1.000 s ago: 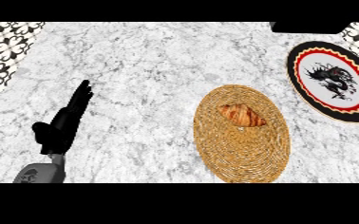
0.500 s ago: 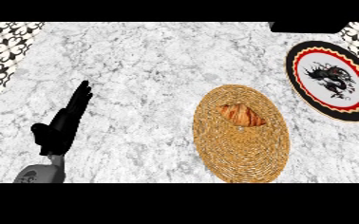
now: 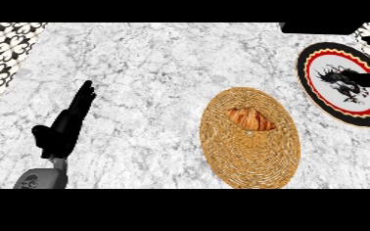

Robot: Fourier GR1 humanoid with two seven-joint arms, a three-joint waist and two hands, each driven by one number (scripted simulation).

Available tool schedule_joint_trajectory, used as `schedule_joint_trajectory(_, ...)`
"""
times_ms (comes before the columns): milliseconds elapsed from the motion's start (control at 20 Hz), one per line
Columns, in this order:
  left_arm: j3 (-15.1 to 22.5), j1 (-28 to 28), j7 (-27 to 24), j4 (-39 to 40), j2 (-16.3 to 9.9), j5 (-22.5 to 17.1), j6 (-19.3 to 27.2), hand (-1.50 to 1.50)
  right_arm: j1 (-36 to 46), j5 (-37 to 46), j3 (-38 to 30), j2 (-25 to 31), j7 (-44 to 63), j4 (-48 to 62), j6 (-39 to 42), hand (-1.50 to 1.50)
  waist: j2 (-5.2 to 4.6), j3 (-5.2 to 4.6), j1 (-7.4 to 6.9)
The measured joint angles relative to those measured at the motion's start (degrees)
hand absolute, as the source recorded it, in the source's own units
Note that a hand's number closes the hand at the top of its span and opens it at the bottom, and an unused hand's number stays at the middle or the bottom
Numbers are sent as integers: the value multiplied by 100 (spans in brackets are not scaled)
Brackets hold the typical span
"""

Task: Pick the cupcake from the placemat and place it in the plate

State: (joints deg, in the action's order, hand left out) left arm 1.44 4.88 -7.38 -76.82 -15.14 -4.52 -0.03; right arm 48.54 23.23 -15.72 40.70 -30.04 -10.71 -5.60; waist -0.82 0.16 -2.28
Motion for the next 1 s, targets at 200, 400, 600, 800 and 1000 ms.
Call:
schedule_joint_trajectory(200, -64, -39, -49, 16, -49, -39, -95, 0, 11, -406, -419, -2, -134, 100, 95, -150, -9, 5, 3)
schedule_joint_trajectory(400, -105, -36, -115, 84, -45, -24, -100, 0, -17, -951, -959, 235, -257, 169, 507, -150, -13, 7, 36)
schedule_joint_trajectory(600, -103, -65, -59, -2, -49, -11, -98, 0, -168, -1469, -1459, 543, -303, 308, 1168, -150, -15, 13, 38)
schedule_joint_trajectory(800, -84, -1, 8, -10, 27, 15, -29, 0, -571, -1804, -1793, 1003, -500, 406, 1963, -150, -39, 26, 57)
schedule_joint_trajectory(1000, -105, 71, -12, 84, 35, 29, -34, 0, -1079, -1952, -1946, 1260, -885, 421, 2530, -150, -62, 38, 69)
